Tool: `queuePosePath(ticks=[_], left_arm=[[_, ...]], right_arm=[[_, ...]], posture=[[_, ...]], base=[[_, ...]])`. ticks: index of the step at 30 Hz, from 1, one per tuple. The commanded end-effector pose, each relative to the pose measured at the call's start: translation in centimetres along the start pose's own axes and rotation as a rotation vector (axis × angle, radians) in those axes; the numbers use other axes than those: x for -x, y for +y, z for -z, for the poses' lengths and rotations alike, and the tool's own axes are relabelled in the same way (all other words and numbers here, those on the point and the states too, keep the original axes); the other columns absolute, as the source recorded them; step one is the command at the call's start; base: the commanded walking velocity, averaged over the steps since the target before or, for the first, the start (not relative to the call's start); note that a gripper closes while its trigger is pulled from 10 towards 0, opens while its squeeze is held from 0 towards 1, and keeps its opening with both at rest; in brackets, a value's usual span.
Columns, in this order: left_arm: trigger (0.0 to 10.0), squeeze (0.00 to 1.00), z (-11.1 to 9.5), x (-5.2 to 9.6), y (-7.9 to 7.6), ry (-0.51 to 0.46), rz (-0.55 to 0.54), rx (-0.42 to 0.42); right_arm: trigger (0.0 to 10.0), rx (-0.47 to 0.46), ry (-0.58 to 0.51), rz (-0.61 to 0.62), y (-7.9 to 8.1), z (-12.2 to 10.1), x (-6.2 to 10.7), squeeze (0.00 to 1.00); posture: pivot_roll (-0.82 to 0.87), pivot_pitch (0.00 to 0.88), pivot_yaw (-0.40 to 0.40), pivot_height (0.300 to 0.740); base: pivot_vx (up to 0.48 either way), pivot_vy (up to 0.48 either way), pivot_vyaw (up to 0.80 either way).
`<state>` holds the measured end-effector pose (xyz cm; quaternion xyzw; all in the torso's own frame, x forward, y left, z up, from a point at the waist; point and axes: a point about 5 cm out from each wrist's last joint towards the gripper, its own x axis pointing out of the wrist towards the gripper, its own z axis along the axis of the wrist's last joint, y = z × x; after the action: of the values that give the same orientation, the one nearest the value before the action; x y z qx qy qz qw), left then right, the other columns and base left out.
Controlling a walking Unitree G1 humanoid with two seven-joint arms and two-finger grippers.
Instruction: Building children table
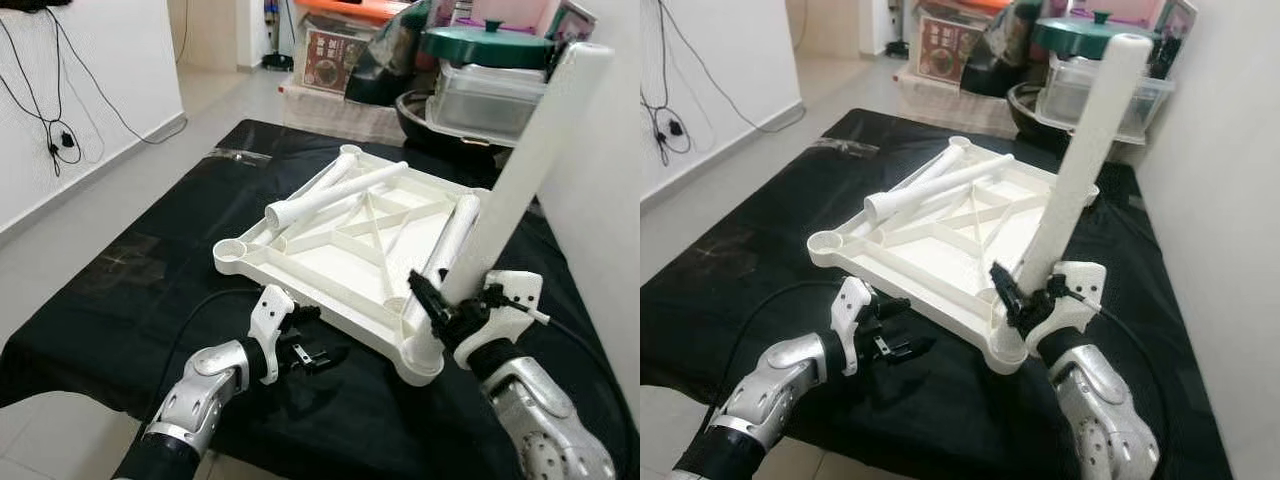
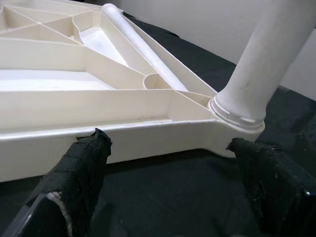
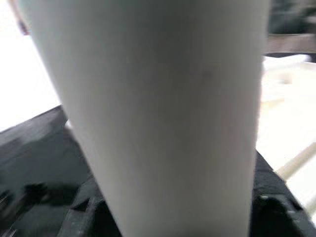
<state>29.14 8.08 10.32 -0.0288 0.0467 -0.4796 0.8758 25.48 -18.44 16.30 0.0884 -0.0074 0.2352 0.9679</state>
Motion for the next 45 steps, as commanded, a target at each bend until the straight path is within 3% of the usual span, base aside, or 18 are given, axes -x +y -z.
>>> queuePosePath(ticks=[1, 5, 9, 11, 14, 15, 17, 18, 20, 21, 26, 27, 33, 38, 39, 40, 41, 45], left_arm=[[10.0, 0.00, 0.3, 0.0, -0.2, 0.004, -0.005, 0.006], [10.0, 0.00, 0.4, 0.1, -0.2, 0.003, -0.011, 0.006], [10.0, 0.00, 0.4, 0.3, -0.2, 0.004, -0.016, 0.008], [10.0, 0.00, 0.5, 0.2, -0.3, 0.008, -0.009, 0.008], [10.0, 0.00, 0.5, 0.2, -0.3, 0.009, -0.007, 0.007], [10.0, 0.00, 0.4, 0.2, -0.1, 0.011, -0.010, 0.005], [10.0, 0.00, 0.3, 0.2, 0.0, 0.011, -0.013, 0.005], [10.0, 0.00, 0.3, 0.2, 0.0, 0.011, -0.014, 0.005], [10.0, 0.00, 0.5, 0.2, -0.2, 0.015, -0.005, 0.007], [10.0, 0.00, 0.5, 0.1, -0.2, 0.017, -0.002, 0.008], [10.0, 0.00, 0.5, 0.0, -0.4, 0.015, 0.001, 0.009], [10.0, 0.00, 0.4, -0.1, -0.4, 0.010, 0.002, 0.010], [10.0, 0.00, 0.4, 0.1, -0.1, 0.011, -0.006, 0.006], [10.0, 0.00, 0.4, 0.0, -0.1, 0.008, -0.008, 0.006], [10.0, 0.00, 0.4, 0.0, -0.1, 0.007, -0.010, 0.006], [10.0, 0.00, 0.4, 0.0, -0.2, 0.005, -0.014, 0.006], [10.0, 0.00, 0.4, 0.1, -0.2, 0.004, -0.018, 0.007], [10.0, 0.00, 0.5, 0.3, -0.2, 0.009, -0.019, 0.008]], right_arm=[[0.0, -0.033, 0.040, -0.101, 0.4, 1.3, -0.9, 0.00], [0.0, -0.006, 0.059, 0.035, -1.1, 2.0, -1.6, 0.00], [0.0, -0.008, 0.079, 0.546, -5.2, 3.0, -1.1, 0.00], [0.0, -0.035, 0.100, 0.931, -7.1, 4.0, 2.0, 0.00], [0.0, -0.049, 0.105, 1.033, -7.3, 4.4, 3.3, 0.00], [3.3, -0.057, 0.106, 1.028, -5.3, 4.8, 4.4, 0.00], [3.3, -0.061, 0.106, 0.988, -4.3, 4.8, 4.4, 0.00], [10.0, -0.052, 0.104, 0.934, -3.5, 4.7, 4.2, 0.00], [10.0, -0.004, 0.019, 0.776, -1.8, 3.6, 3.2, 0.00], [10.0, -0.001, -0.028, 0.694, -1.0, 2.9, 2.7, 1.00], [10.0, -0.010, -0.077, 0.566, -0.3, 1.8, 1.7, 1.00], [10.0, -0.038, -0.087, 0.432, -0.1, 0.9, 0.8, 0.06], [10.0, 0.019, -0.027, -0.079, 1.2, -1.3, 0.3, 0.00], [10.0, 0.032, 0.075, -0.202, 1.2, 0.4, 0.1, 0.00], [4.7, 0.012, 0.106, -0.248, 1.6, 1.4, 0.1, 0.00], [4.7, 0.003, 0.128, -0.263, 1.8, 2.3, 0.0, 0.00], [0.7, -0.001, 0.139, -0.254, 1.8, 2.8, -0.1, 0.00], [0.0, -0.013, 0.143, -0.130, 1.2, 3.8, -0.7, 0.00]], posture=[[0.12, 0.000, -0.137, 0.740], [0.13, 0.000, -0.146, 0.740], [0.12, 0.000, -0.138, 0.740], [0.12, 0.000, -0.135, 0.740], [0.13, 0.000, -0.137, 0.740], [0.11, 0.000, -0.126, 0.740], [0.11, 0.000, -0.126, 0.740], [0.11, 0.000, -0.121, 0.740], [0.10, 0.000, -0.120, 0.740], [0.10, 0.000, -0.116, 0.740], [0.10, 0.000, -0.117, 0.740], [0.10, 0.000, -0.118, 0.740], [0.11, 0.000, -0.126, 0.740], [0.12, 0.000, -0.136, 0.740], [0.13, 0.000, -0.140, 0.740], [0.13, 0.000, -0.144, 0.740], [0.13, 0.000, -0.144, 0.740], [0.13, 0.000, -0.138, 0.740]], base=[[0.000, 0.000, 0.00], [0.000, 0.000, 0.00], [0.000, 0.000, 0.00], [0.000, 0.000, 0.00], [0.000, 0.000, 0.00], [0.000, 0.000, 0.00], [0.000, 0.000, 0.00], [0.000, 0.000, 0.00], [0.000, 0.000, 0.00], [0.000, 0.000, 0.00], [0.000, 0.000, 0.00], [0.000, 0.000, 0.00], [0.000, 0.000, 0.00], [0.000, 0.000, 0.00], [0.000, 0.000, 0.00], [0.000, 0.000, 0.00], [0.000, 0.000, 0.00], [0.000, 0.000, 0.00]])
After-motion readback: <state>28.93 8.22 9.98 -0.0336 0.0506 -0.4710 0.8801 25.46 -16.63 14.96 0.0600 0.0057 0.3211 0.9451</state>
